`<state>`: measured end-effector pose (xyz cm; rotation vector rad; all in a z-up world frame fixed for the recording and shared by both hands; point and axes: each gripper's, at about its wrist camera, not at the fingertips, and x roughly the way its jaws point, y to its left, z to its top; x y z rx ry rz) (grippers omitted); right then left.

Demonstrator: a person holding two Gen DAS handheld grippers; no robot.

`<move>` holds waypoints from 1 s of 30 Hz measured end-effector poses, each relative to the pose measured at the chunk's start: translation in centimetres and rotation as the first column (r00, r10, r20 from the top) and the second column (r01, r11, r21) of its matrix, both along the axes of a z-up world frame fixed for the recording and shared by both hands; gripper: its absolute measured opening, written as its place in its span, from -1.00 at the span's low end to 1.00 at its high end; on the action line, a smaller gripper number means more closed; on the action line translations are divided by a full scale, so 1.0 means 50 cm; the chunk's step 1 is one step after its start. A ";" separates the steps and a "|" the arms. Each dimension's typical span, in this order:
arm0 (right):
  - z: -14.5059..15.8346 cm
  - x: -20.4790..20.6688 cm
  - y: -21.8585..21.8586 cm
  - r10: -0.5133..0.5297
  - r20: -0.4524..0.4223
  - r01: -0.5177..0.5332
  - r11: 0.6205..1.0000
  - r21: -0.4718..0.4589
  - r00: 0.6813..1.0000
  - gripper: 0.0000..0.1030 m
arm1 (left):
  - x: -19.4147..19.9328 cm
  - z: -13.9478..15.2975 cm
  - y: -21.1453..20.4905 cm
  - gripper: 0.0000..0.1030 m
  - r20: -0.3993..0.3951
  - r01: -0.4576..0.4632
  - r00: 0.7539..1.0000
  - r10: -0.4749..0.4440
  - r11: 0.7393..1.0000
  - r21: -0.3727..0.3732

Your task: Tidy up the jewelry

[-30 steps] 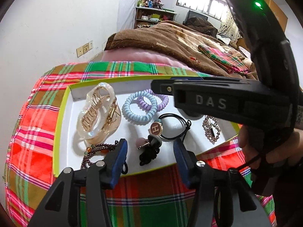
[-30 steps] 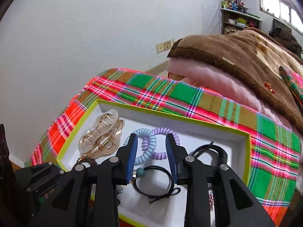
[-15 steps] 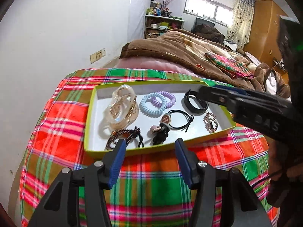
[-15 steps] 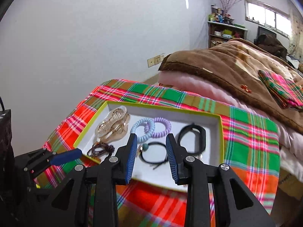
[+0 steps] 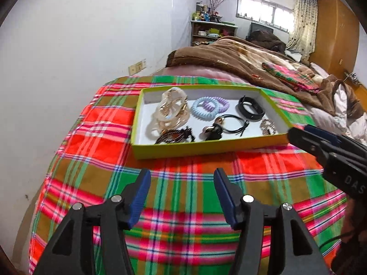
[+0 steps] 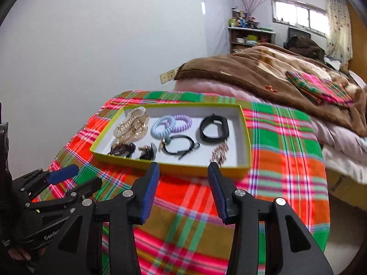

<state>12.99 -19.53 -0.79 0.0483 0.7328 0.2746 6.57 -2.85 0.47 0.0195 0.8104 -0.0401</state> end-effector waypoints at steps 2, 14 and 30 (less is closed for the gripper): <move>-0.006 -0.013 -0.004 -0.017 -0.001 0.017 1.000 -0.004 1.000 -0.13 | -0.010 -0.002 0.001 0.15 0.009 -0.012 1.000 0.012 1.000 0.008; -0.047 -0.069 0.006 -0.087 -0.023 0.086 0.995 -0.052 0.996 -0.12 | -0.038 -0.019 -0.004 0.18 0.027 -0.053 0.998 0.052 0.997 0.059; -0.062 -0.080 0.021 -0.106 -0.036 0.104 0.993 -0.058 0.994 -0.12 | -0.043 -0.035 0.007 0.18 0.019 -0.078 0.997 0.077 0.995 0.062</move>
